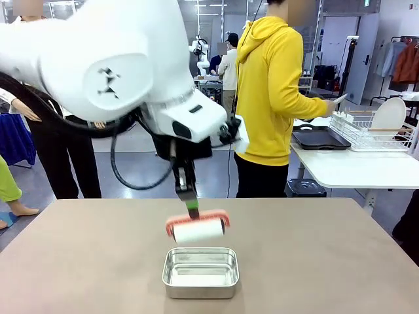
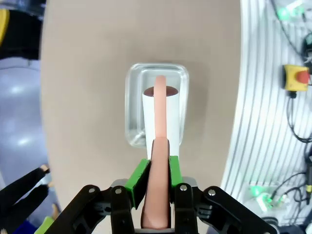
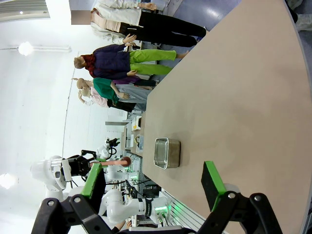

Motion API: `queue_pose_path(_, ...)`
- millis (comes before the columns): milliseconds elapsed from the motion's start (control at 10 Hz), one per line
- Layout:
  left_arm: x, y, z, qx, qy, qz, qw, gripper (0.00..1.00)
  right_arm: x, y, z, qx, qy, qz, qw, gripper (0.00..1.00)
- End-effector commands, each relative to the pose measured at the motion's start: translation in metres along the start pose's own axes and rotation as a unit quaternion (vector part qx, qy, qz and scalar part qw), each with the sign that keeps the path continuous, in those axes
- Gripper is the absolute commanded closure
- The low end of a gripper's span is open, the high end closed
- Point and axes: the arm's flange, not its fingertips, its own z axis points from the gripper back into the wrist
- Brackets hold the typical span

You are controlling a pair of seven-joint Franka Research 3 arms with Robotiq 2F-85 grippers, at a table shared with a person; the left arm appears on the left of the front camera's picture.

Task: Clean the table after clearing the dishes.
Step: Place the Lint Roller back on top of the Airtight Container.

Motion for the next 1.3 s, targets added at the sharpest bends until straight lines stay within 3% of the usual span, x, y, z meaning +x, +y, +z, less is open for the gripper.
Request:
queue_pose_path(0,-0.003,-0.002,-0.019,-0.028,-0.007,0.023,0.999,0.78,-0.001,0.004,0.000,0.002,0.001,0.008,1.000,0.00)
queue_pose_path(100,0.000,0.000,0.000,0.000,0.000,0.000,1.000,0.78,-0.001,0.004,0.000,0.002,0.001,0.008,1.000,0.00)
queue_pose_path(600,0.002,0.002,-0.004,-0.012,-0.006,0.007,1.000,0.78,-0.001,0.004,0.000,0.002,0.001,0.008,1.000,0.00)
queue_pose_path(700,0.007,0.008,-0.020,-0.043,0.004,-0.009,0.999,0.78,-0.001,0.004,0.000,0.002,0.001,0.008,1.000,0.00)
queue_pose_path(1000,0.013,0.030,-0.060,-0.051,0.057,-0.029,0.997,0.78,-0.001,0.004,0.000,0.002,0.001,0.008,1.000,0.00)
queue_pose_path(1200,0.015,0.047,-0.090,-0.081,0.066,-0.047,0.993,0.78,-0.001,0.004,0.000,0.002,0.001,0.008,1.000,0.00)
